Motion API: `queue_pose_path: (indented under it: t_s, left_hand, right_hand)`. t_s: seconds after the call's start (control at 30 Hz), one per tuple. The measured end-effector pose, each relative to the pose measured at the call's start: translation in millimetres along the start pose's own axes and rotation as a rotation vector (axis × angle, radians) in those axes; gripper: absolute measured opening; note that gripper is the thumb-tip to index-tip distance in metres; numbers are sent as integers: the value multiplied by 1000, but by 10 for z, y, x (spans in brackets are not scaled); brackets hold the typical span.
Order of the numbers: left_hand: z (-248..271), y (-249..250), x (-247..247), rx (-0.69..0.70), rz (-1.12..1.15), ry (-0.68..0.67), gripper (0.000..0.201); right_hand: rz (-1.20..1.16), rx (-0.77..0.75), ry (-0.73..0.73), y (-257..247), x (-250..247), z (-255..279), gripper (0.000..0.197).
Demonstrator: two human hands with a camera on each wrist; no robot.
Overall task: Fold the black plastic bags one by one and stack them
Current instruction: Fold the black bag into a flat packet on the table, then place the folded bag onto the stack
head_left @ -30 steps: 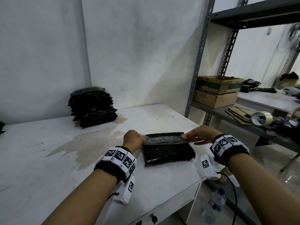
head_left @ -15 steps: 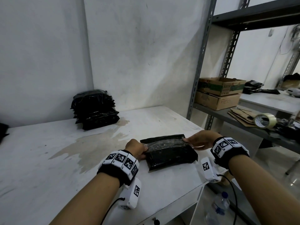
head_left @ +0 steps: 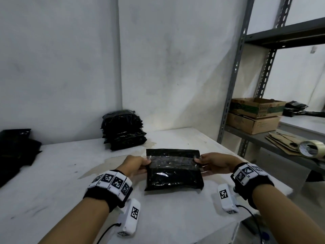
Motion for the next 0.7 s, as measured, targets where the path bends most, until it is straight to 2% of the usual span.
queue_pose_path:
  t_s: [0.1, 0.17, 0.2, 0.27, 0.5, 0.7]
  left_hand:
    - [160, 153, -443, -35, 153, -29, 15]
    - [281, 240, -825, -32, 183, 1, 15]
    - [339, 273, -1032, -35, 189, 25, 14]
    - [491, 323, -1409, -45, 224, 61, 12]
    - [937, 397, -2475, -65, 269, 260, 10]
    - [1074, 322, -2875, -88, 375, 252, 10]
  right_hand:
    - [-52, -59, -105, -271, 466, -116, 7]
    - [-78, -117, -211, -476, 855, -231, 26]
    - [-89, -135, -245, -565, 1047, -306, 28]
    - [-64, -134, -280, -705, 1413, -448, 23]
    - [-14, -85, -415, -1015, 2422, -763, 45]
    - [10, -96, -465, -1154, 2856, -832, 30]
Point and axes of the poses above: each hand's wrist, its own z-axis away from the middle knuckle, its own x-axis out of the palm, y = z × x, the point moved 8 cm from there along -z, towards the middle knuckle, and after that the axes turned 14 degrees about z, right-handed, at the moved point
